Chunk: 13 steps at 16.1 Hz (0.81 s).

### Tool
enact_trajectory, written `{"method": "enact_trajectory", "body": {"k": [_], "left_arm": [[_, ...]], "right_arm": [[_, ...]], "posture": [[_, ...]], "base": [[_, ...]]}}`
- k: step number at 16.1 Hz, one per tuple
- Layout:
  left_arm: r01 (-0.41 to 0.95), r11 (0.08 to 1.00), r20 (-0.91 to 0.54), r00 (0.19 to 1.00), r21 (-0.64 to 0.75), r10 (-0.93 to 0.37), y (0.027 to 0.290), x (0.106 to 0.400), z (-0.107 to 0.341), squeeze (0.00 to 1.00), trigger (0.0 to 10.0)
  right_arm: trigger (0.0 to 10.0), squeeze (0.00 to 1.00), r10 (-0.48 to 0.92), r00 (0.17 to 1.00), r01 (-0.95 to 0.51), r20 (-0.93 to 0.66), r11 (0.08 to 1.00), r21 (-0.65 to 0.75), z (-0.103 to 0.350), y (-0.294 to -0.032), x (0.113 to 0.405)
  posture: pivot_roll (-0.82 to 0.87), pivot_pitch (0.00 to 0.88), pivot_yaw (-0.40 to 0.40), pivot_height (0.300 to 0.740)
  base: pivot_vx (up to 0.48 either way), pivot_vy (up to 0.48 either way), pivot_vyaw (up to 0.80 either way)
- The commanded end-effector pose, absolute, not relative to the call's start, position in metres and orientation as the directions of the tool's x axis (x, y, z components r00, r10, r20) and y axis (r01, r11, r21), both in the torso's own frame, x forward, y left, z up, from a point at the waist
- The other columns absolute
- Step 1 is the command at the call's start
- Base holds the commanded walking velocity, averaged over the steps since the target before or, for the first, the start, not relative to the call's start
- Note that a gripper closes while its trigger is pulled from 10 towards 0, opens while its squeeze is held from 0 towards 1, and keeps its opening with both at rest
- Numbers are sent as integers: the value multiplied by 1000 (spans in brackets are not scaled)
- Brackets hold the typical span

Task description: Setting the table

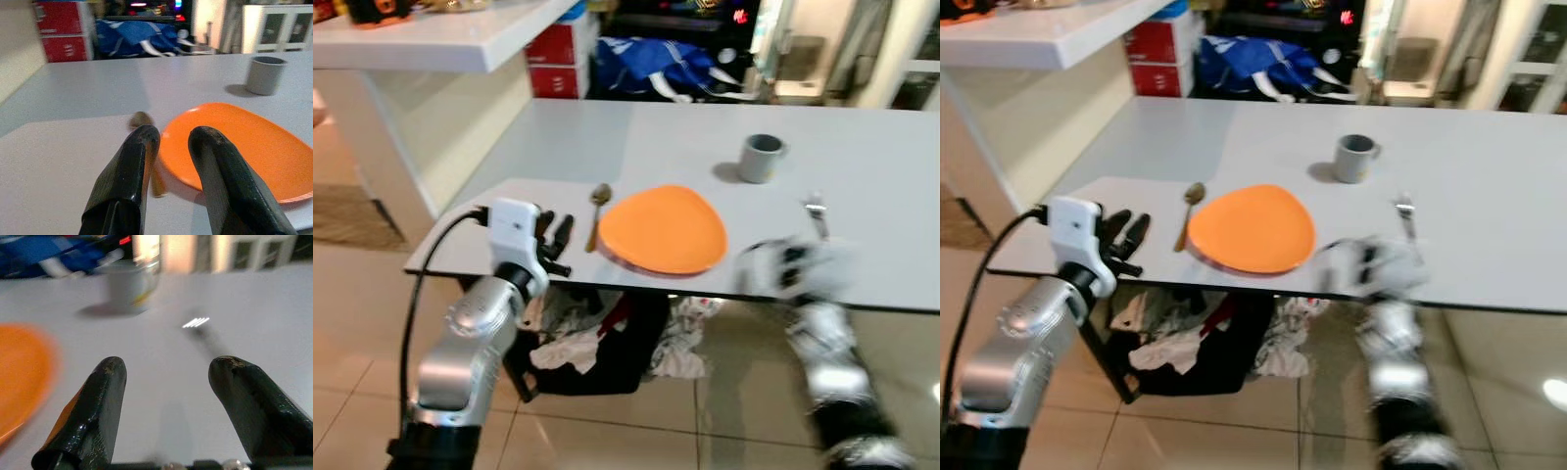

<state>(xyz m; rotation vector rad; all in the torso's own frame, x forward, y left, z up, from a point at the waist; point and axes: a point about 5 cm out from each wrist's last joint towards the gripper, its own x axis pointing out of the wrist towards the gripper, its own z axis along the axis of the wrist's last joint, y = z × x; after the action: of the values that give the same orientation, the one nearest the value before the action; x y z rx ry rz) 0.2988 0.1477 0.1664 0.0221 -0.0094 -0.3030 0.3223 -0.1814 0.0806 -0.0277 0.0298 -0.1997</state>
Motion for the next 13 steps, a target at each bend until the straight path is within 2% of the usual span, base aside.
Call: {"method": "enact_trajectory", "body": {"k": [1, 2, 3, 5, 6, 8, 13], "left_arm": [[296, 954, -8, 955, 39, -296, 145, 296, 161, 0, 10000], [306, 951, -20, 952, 46, -306, 140, 292, 155, 0, 10000], [310, 948, -26, 951, 74, -309, 138, 290, 151, 0, 10000], [311, 950, -47, 949, 19, -310, 138, 285, 142, 0, 10000], [302, 953, -50, 952, 14, -301, 139, 283, 139, 0, 10000], [297, 955, -56, 953, 5, -296, 141, 282, 136, 0, 10000], [299, 954, -54, 953, 13, -298, 143, 284, 137, 0, 10000]], "right_arm": [[10000, 0, -111, 993, 111, -29, 994, -5, 82, -162, 324], [10000, 0, -14, 998, 15, -58, 1000, 9, 77, -144, 323], [10000, 0, 22, 998, -21, -57, 1000, 9, 77, -138, 322], [10000, 0, 47, 999, -47, -26, 999, 7, 86, -136, 326], [10000, 0, 57, 998, -57, -17, 998, 3, 90, -135, 327], [10000, 0, 64, 998, -65, -15, 998, -10, 93, -132, 329], [10000, 0, 72, 997, -72, -15, 997, -28, 97, -134, 332]], "posture": [[-28, 0, 18, 740], [-17, 0, 14, 740], [-17, 0, 13, 740], [-8, 0, 3, 740], [-7, 0, -1, 740], [-5, 0, -3, 740], [-10, 0, -2, 740]], "base": [[0, 0, 0], [0, 0, 0], [0, 0, 0], [0, 0, 0], [0, 480, 0], [0, 480, -759], [0, 480, 0]]}}
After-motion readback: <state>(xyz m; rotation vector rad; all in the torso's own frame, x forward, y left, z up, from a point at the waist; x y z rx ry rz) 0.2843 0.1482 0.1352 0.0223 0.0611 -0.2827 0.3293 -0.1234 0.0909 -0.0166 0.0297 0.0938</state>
